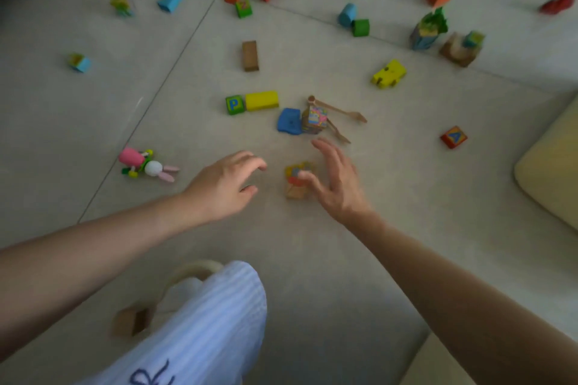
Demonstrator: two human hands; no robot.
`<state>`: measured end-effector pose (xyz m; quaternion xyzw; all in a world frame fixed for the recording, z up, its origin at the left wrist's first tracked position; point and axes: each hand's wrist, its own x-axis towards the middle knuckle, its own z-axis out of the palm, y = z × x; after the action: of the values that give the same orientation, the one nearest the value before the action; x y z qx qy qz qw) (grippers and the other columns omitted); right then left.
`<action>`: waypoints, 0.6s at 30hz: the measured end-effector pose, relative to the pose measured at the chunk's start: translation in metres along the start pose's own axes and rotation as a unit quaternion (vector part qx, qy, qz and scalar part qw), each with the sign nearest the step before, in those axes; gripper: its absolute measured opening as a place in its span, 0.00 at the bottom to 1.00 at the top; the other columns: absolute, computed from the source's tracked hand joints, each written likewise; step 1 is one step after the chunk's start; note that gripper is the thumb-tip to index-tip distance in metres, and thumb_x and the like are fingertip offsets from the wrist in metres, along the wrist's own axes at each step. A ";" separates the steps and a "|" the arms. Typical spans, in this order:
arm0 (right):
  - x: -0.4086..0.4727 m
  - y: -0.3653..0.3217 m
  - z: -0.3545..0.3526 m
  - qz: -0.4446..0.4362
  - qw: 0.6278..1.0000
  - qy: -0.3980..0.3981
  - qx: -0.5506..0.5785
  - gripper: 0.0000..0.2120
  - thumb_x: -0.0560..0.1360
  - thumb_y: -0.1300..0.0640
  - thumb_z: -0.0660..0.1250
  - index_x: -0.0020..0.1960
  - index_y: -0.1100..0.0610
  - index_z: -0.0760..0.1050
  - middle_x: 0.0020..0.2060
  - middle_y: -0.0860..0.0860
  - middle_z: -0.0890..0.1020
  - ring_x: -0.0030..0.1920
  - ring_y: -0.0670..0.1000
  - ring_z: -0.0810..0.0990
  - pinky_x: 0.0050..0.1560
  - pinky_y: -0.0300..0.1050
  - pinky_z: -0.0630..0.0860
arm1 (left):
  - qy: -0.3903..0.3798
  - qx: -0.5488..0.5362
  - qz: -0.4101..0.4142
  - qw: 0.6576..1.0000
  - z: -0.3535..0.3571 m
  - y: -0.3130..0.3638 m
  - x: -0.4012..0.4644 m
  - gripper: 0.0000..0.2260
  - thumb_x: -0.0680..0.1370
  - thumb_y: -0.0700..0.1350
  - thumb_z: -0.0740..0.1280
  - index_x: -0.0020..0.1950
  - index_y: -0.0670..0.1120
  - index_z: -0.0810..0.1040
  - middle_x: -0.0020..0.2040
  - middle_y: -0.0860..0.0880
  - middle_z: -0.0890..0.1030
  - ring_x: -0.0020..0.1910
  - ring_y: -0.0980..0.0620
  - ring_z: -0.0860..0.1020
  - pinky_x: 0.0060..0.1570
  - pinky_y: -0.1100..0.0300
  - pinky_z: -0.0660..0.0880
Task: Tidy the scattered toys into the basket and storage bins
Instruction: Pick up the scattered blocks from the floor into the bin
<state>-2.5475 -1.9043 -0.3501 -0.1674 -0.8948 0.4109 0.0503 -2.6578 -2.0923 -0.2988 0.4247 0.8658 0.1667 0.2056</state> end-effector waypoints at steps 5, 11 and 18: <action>-0.010 0.009 -0.010 0.118 0.979 0.141 0.089 0.22 0.74 0.56 0.57 0.64 0.66 0.70 0.58 0.61 0.75 0.59 0.60 0.74 0.64 0.55 0.69 | -0.052 0.150 0.179 0.971 0.037 0.025 0.032 0.25 0.62 0.44 0.71 0.59 0.43 0.77 0.55 0.36 0.78 0.51 0.38 0.80 0.39 0.53 0.80; -0.002 0.006 -0.007 0.028 0.997 0.071 0.006 0.24 0.67 0.66 0.58 0.62 0.63 0.73 0.55 0.59 0.78 0.55 0.60 0.78 0.56 0.46 0.72 | 0.029 0.072 0.195 0.978 0.046 0.017 0.042 0.08 0.66 0.44 0.70 0.43 0.45 0.75 0.43 0.42 0.76 0.38 0.46 0.78 0.36 0.61 0.70; 0.020 -0.015 0.021 -0.016 0.971 -0.053 -0.232 0.33 0.54 0.50 0.80 0.57 0.55 0.77 0.47 0.55 0.79 0.47 0.60 0.79 0.44 0.49 0.76 | 0.249 -0.294 -0.224 0.895 -0.001 -0.027 0.018 0.10 0.57 0.52 0.62 0.34 0.51 0.67 0.37 0.50 0.70 0.33 0.58 0.69 0.34 0.72 0.66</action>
<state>-2.5752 -1.9221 -0.3536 -0.1376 -0.9697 0.1993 -0.0311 -2.6861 -2.0939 -0.3142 0.0845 0.8723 0.4635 0.1305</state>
